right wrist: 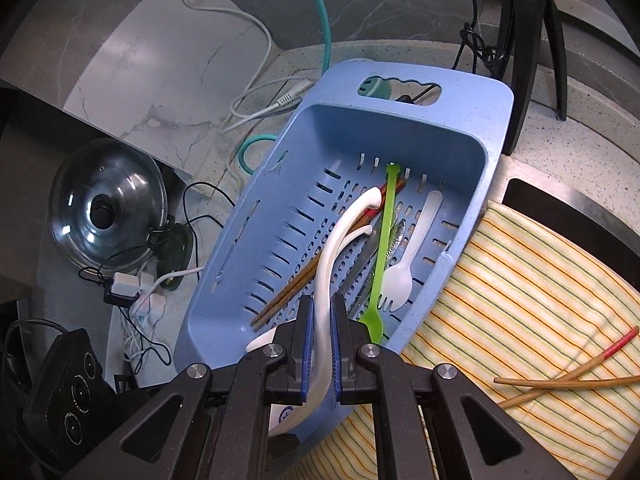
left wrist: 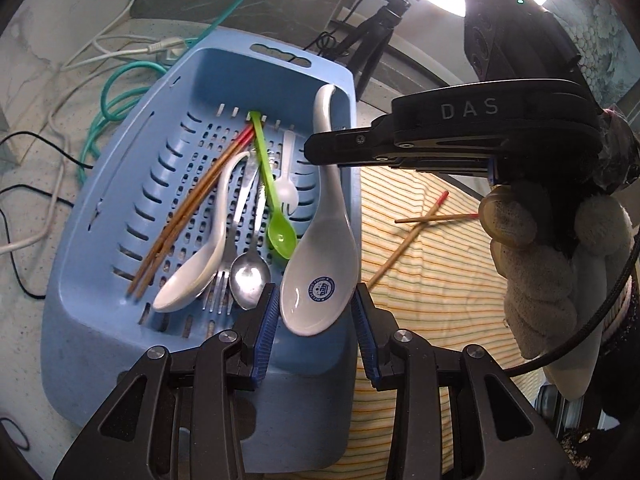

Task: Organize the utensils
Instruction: 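Lower the white spoon into the basket and open the right tool, then move the left tool to one red-tipped chopstick while the right tool approaches the other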

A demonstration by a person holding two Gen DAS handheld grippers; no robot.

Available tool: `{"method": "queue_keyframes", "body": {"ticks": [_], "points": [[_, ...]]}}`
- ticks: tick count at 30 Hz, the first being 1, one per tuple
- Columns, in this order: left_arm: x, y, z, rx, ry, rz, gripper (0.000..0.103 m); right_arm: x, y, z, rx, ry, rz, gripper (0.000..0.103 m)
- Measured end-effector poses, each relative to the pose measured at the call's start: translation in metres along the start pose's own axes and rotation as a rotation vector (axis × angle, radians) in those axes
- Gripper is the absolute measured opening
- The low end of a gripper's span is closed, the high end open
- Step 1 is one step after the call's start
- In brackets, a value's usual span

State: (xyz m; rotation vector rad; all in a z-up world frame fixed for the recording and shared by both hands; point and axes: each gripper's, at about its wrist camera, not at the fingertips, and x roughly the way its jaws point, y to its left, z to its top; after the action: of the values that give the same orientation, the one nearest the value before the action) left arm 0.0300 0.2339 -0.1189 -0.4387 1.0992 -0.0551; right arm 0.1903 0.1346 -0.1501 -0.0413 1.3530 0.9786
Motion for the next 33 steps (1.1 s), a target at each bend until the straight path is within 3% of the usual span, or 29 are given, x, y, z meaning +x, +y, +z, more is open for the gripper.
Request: {"method": "queue_keyframes", "body": {"ticks": [3, 5, 6, 19, 33], "points": [[-0.003, 0.003, 0.001, -0.017, -0.012, 0.008, 0.035, -0.002, 0.003, 0.001, -0.014, -0.013, -0.026, 0.015], [-0.005, 0.004, 0.001, -0.024, -0.016, 0.016, 0.035, -0.003, 0.005, 0.002, -0.016, -0.016, -0.031, 0.039], [-0.007, 0.004, 0.001, -0.026, -0.019, 0.017, 0.035, -0.006, 0.005, 0.002, -0.016, -0.027, -0.033, 0.042], [-0.021, -0.003, -0.011, -0.047, -0.053, 0.020, 0.035, -0.044, -0.010, -0.018, -0.020, -0.062, -0.008, 0.043], [-0.034, -0.021, -0.032, -0.046, -0.078, 0.044, 0.037, -0.113, -0.114, -0.050, 0.171, -0.121, -0.034, 0.043]]}}
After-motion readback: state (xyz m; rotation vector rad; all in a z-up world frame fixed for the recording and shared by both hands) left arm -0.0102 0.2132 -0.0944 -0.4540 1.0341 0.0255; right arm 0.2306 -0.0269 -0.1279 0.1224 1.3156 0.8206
